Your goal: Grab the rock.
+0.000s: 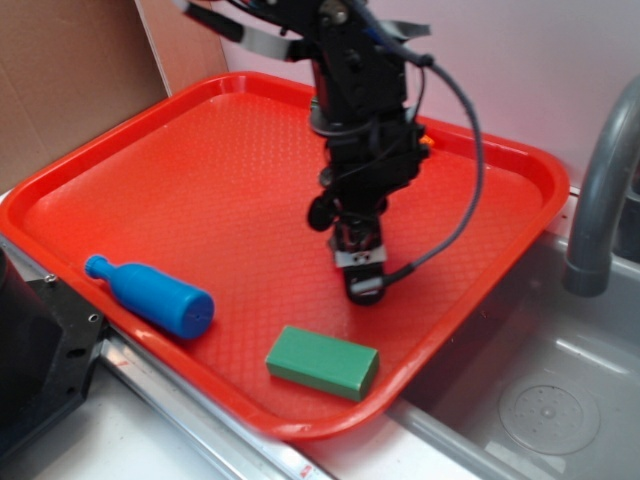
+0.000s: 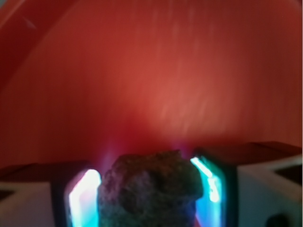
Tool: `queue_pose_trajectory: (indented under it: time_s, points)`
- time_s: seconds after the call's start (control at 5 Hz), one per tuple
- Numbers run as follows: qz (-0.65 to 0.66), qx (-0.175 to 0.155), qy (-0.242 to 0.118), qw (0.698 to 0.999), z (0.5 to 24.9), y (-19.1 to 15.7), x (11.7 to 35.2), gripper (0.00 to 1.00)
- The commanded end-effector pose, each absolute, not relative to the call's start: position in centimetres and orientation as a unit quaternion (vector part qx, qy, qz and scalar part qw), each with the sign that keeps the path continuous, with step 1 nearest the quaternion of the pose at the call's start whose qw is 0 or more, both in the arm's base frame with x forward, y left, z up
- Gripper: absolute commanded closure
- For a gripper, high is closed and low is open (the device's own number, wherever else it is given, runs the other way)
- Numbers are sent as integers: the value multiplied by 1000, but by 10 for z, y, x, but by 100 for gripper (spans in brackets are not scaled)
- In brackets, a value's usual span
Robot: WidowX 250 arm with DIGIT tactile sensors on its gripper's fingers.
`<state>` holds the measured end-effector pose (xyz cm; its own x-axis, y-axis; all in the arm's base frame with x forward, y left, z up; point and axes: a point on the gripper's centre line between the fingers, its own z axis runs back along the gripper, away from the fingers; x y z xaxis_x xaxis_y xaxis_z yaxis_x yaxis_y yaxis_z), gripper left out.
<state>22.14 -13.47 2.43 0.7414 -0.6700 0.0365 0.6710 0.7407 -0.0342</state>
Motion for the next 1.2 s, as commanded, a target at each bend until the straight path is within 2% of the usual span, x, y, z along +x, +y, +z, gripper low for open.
queue_pose_trajectory:
  time_s: [0.0, 0.2, 0.4, 0.6, 0.8, 1.0]
  points:
    - [-208, -17, -32, 977, 110, -77, 227, 100]
    - [-85, 2, -33, 996, 139, -28, 217, 100]
    - [39, 17, -44, 998, 163, 18, 204, 100]
    - [127, 37, -64, 989, 193, 51, 202, 100]
    - [139, 38, -67, 987, 220, 47, 199, 100]
    - [128, 28, -69, 989, 229, 38, 194, 100]
